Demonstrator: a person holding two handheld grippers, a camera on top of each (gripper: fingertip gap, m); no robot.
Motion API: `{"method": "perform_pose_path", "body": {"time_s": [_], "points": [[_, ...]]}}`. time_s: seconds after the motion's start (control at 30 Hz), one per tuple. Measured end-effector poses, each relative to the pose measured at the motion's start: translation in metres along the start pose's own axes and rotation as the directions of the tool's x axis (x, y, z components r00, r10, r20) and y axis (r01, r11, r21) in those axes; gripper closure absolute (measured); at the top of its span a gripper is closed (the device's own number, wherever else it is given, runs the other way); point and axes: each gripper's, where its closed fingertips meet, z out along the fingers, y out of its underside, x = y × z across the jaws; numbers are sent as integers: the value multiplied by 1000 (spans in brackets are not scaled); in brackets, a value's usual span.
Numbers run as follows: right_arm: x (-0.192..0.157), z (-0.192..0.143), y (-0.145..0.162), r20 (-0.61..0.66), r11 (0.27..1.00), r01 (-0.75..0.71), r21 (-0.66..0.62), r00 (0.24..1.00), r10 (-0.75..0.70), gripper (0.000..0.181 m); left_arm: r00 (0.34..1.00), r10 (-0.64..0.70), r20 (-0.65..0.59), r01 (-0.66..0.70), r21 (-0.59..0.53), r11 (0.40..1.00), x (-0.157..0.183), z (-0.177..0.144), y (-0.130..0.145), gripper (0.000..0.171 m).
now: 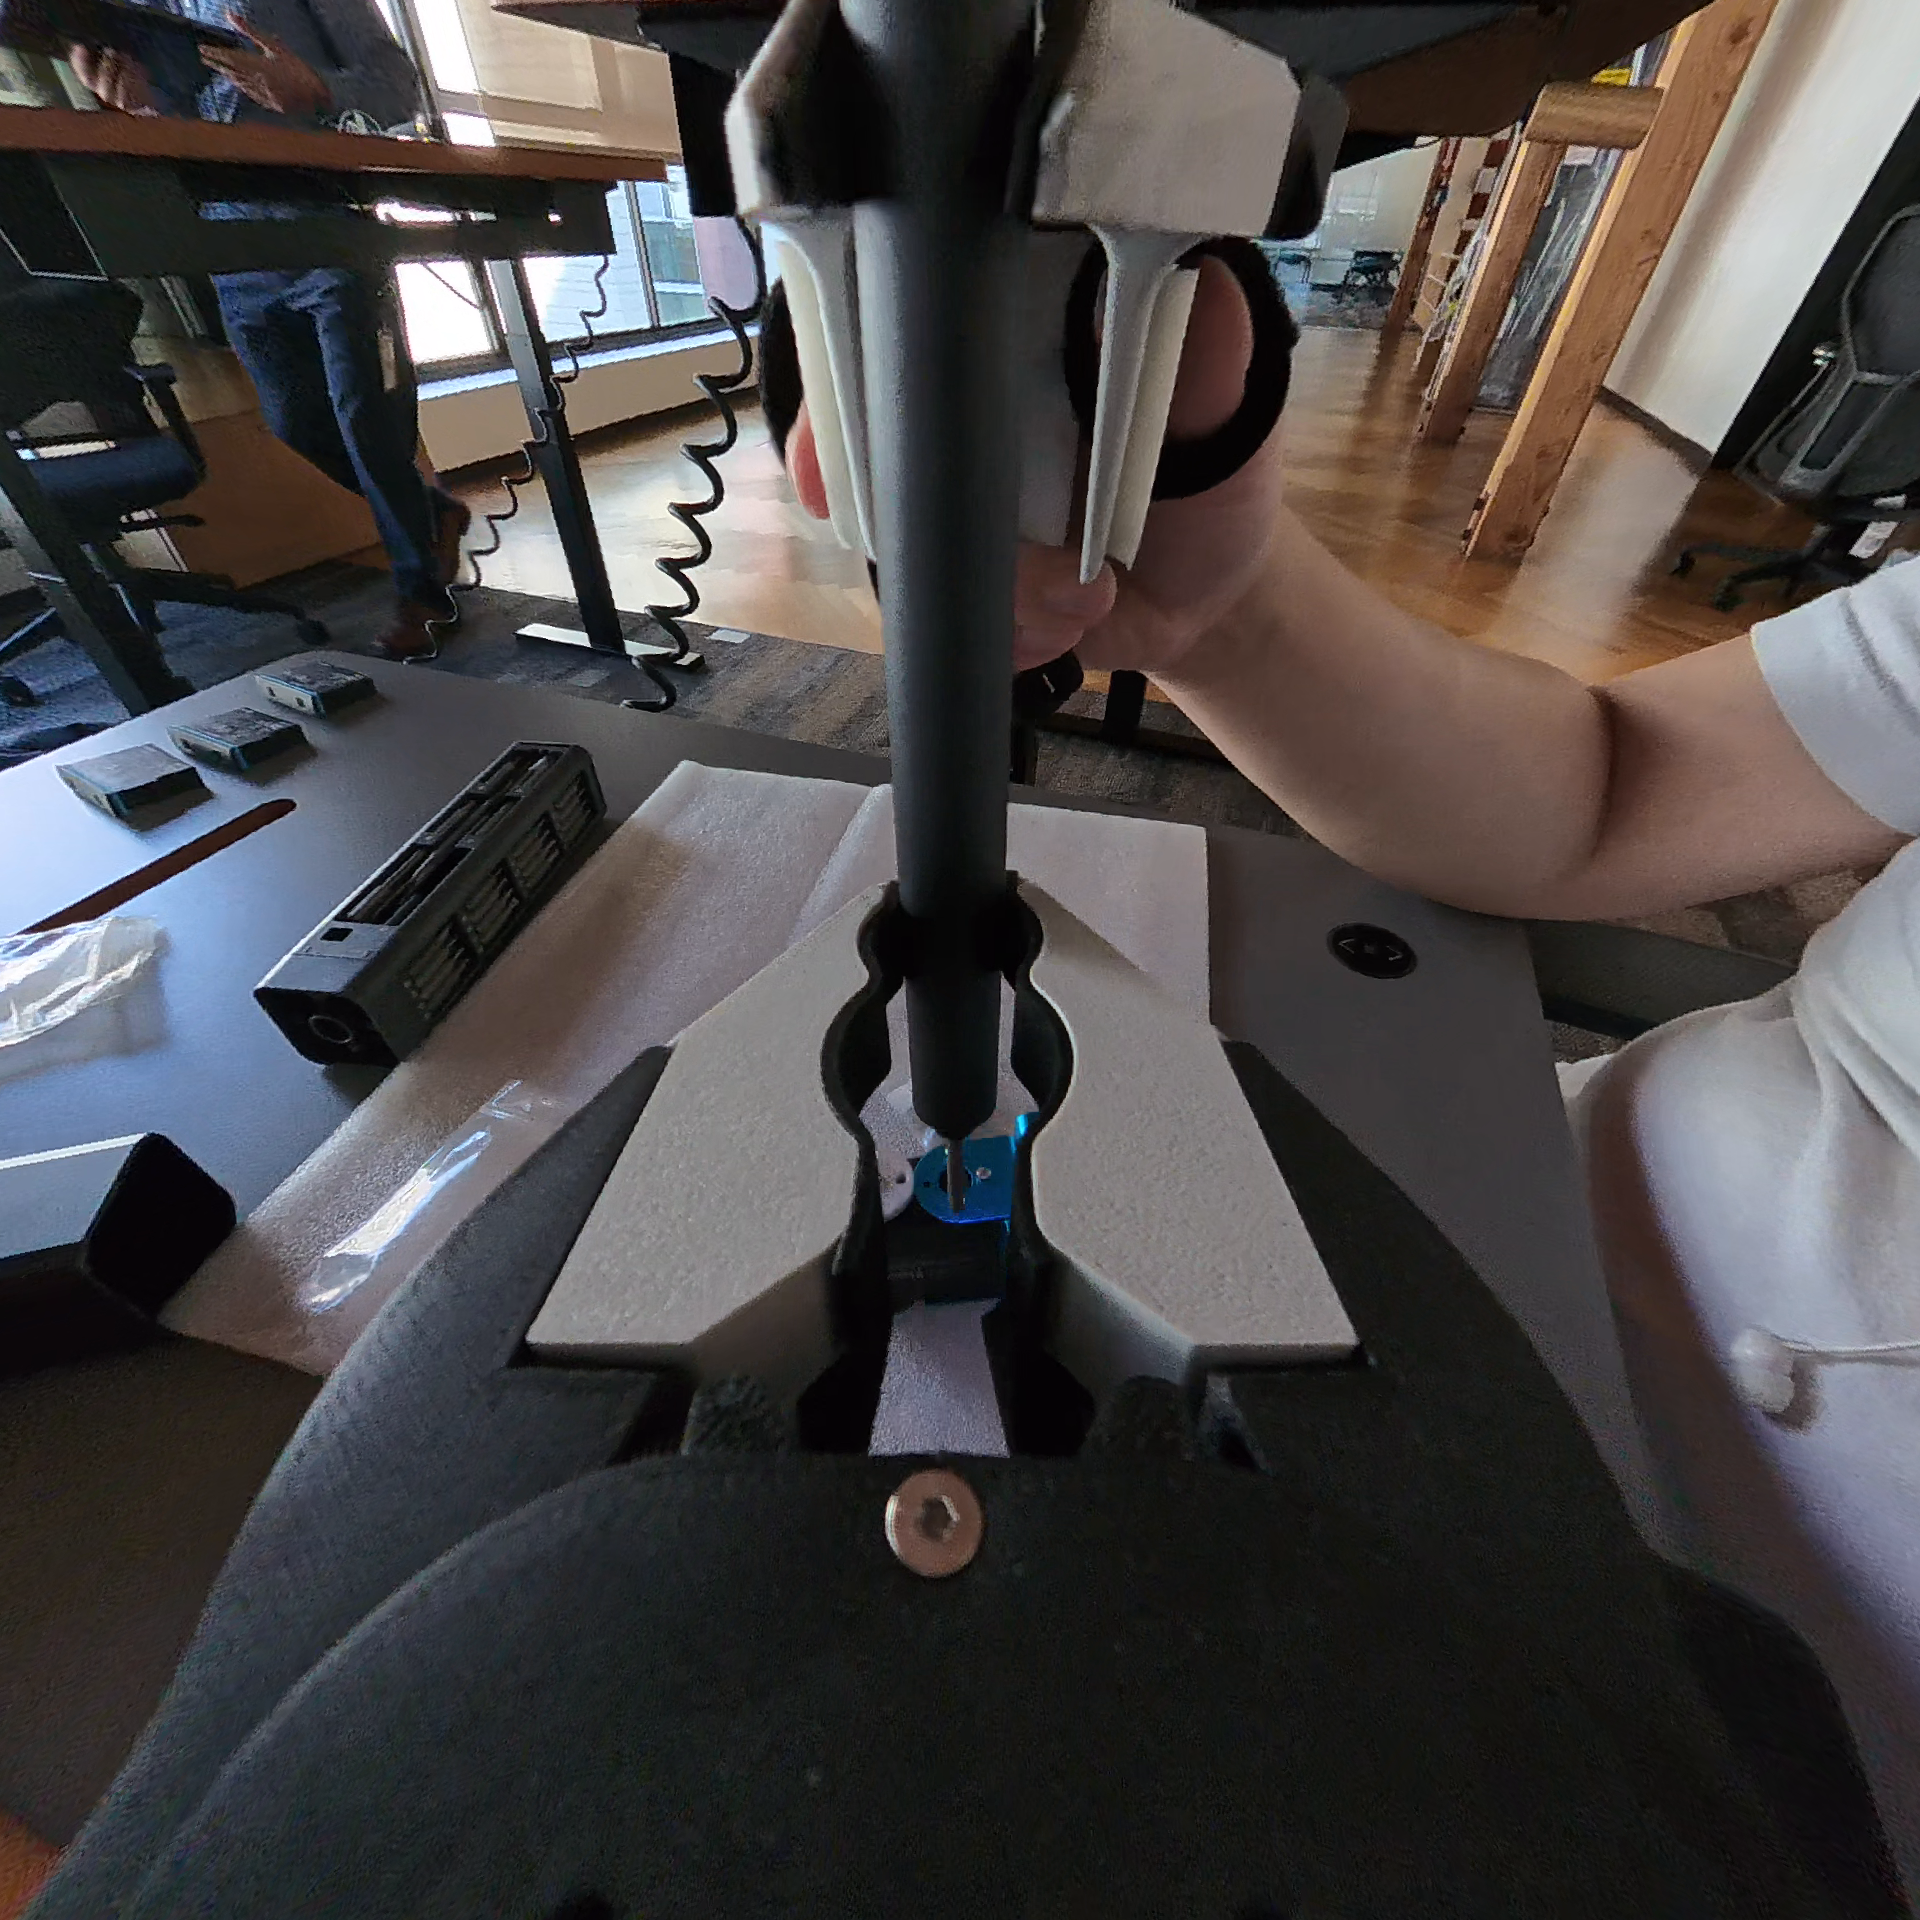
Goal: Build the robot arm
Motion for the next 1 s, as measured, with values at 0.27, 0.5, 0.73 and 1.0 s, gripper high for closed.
{"method": "perform_pose_path", "body": {"time_s": [0.27,0.5,0.73,1.0], "points": [[0,1,3,5,1000,-3,-7,1000,3,165,1000,-10,-17,10,-6,1000,2,3,3,155],[0,-1,3,7,1000,-7,-4,1000,7,165,1000,-12,-16,12,-2,1000,1,3,2,155],[-1,0,3,8,1000,-1,-8,1000,1,165,1000,-9,-11,9,1,1000,0,4,2,155],[0,-2,4,10,1000,-9,-3,1000,9,165,1000,-16,-14,16,1,1000,0,4,3,155]]}}
